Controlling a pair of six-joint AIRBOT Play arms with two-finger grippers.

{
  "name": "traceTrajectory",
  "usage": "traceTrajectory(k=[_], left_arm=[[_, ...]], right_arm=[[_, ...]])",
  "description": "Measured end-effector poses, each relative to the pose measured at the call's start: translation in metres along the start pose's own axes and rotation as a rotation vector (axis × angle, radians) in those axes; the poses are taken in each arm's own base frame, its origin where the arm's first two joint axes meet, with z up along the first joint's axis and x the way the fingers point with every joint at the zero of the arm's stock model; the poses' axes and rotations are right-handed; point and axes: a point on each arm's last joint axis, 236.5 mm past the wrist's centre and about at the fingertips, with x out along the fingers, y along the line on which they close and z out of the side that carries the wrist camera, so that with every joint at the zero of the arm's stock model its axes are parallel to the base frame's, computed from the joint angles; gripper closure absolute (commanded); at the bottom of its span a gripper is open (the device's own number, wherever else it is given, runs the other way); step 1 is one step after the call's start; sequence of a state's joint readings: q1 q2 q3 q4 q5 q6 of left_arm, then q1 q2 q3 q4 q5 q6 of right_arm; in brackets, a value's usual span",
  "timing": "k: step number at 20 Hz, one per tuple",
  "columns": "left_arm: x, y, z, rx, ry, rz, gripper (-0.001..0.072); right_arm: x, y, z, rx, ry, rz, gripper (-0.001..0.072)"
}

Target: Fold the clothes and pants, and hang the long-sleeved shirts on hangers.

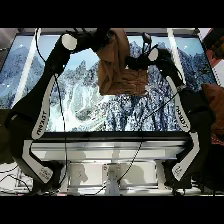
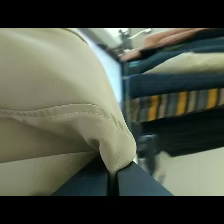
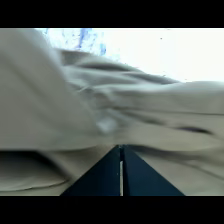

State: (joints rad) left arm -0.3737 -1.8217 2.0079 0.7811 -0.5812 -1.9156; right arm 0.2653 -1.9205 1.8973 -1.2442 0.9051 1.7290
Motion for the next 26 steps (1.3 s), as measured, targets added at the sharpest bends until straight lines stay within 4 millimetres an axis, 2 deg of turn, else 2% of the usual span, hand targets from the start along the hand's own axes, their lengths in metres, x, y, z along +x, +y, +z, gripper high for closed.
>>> traceTrajectory(k=[6,9,11,13,15,18,23,26], left_arm=[[-0.021,-0.043,0.012,0.020,-0.048,-0.082,0.0686],[-0.038,-0.066,0.017,0.078,-0.066,-0.112,0.0687],[-0.048,-0.071,0.019,0.146,-0.069,-0.096,0.0687],[-0.055,-0.059,0.020,0.219,-0.056,-0.024,0.0687],[-0.060,-0.035,0.020,0.284,-0.030,0.089,0.0687],[-0.071,0.003,0.024,0.370,-0.003,0.256,0.0688],[-0.096,0.040,0.043,0.482,-0.009,0.454,0.0690],[-0.107,0.060,0.045,0.510,0.021,0.547,0.0691]], right_arm=[[0.047,0.068,-0.030,-0.010,-0.016,0.100,0.0685],[0.066,0.091,-0.053,0.002,0.019,0.137,0.0685],[0.069,0.096,-0.064,-0.031,0.050,0.144,0.0685],[0.067,0.085,-0.069,-0.051,0.088,0.129,0.0684],[0.058,0.064,-0.065,-0.068,0.115,0.102,0.0684],[0.040,0.023,-0.062,-0.109,0.180,0.055,0.0684],[0.010,-0.045,-0.051,-0.098,0.241,-0.006,0.0684],[-0.002,-0.078,-0.046,-0.063,0.255,-0.033,0.0684]])
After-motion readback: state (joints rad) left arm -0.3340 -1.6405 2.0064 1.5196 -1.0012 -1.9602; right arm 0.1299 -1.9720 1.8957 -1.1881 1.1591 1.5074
